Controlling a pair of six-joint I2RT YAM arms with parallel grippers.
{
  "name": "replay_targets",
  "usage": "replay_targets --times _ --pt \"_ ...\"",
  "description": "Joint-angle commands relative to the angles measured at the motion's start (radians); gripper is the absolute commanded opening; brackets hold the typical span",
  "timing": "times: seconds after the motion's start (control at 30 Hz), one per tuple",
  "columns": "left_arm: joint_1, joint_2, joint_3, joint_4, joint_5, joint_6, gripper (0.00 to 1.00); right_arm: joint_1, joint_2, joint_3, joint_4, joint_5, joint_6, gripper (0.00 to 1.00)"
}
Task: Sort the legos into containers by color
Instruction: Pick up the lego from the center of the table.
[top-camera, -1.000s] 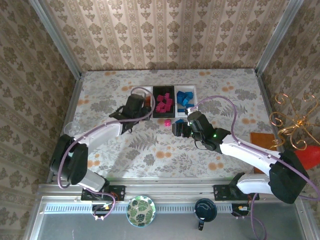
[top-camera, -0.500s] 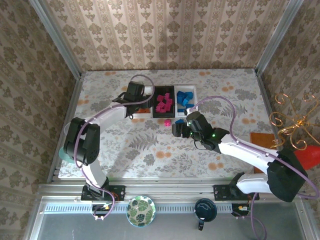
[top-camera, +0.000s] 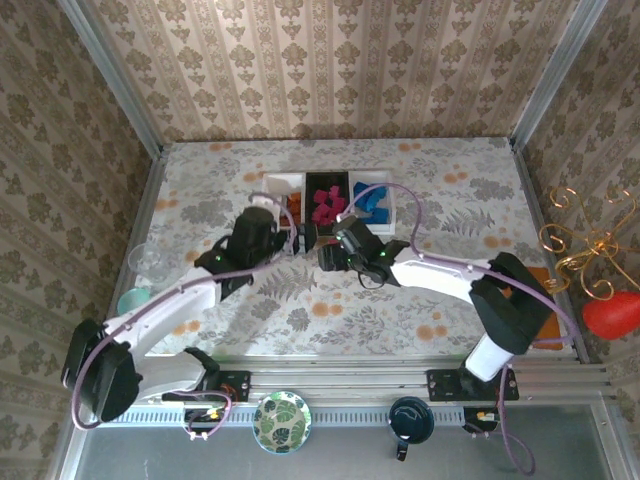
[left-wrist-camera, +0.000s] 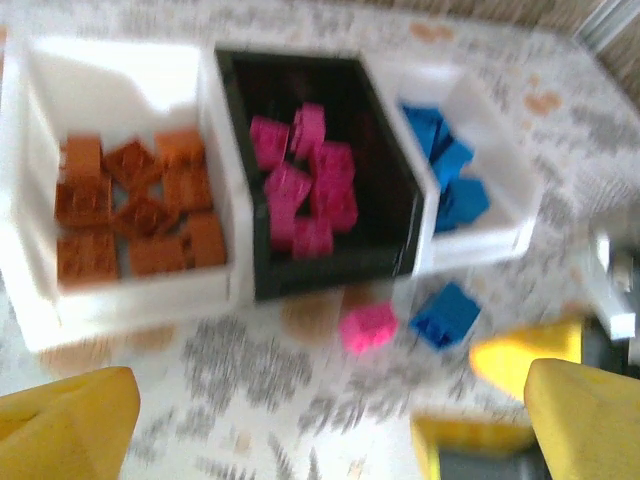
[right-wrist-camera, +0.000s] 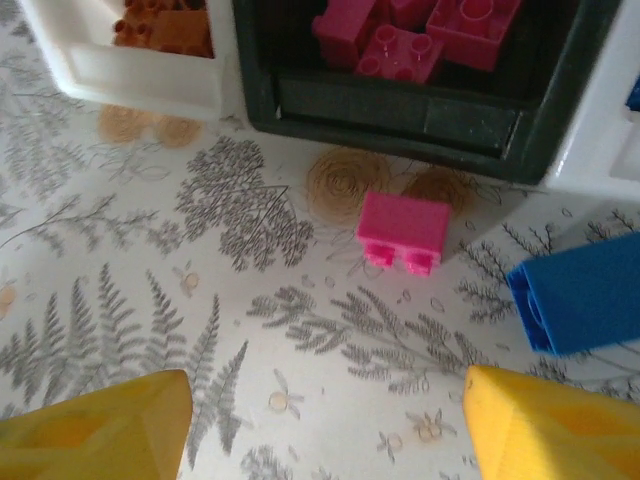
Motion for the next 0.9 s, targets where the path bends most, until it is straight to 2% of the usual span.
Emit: replay_targets --times 0.0,0.27,0.67,0.77,0.87 --pt "-0.021 -0.074 -0.079 0.003 -0.057 -0.064 1.0 0.002 0.079 0.073 -0.054 0.078 -0.008 0.7" --pt "-0.048 -0.219 -0.206 -0.003 -0.108 -0.096 1.0 0.002 0.209 0.194 -0.136 0.18 0.013 0.6" --pt "-0.052 -0.233 -0.229 -0.007 -0.098 -0.112 1.0 0.002 0.325 0.283 -0.155 0.225 0.042 0.56" --pt "-0.053 -0.237 -0.231 -0.013 -0.1 -0.113 1.0 0.002 0.343 0.299 -0.154 0.23 0.044 0.52" --pt "-0.055 -0.242 -0.232 -0.023 -0.1 -0.115 1.0 0.002 0.349 0.305 -0.152 0.229 0.042 0.41"
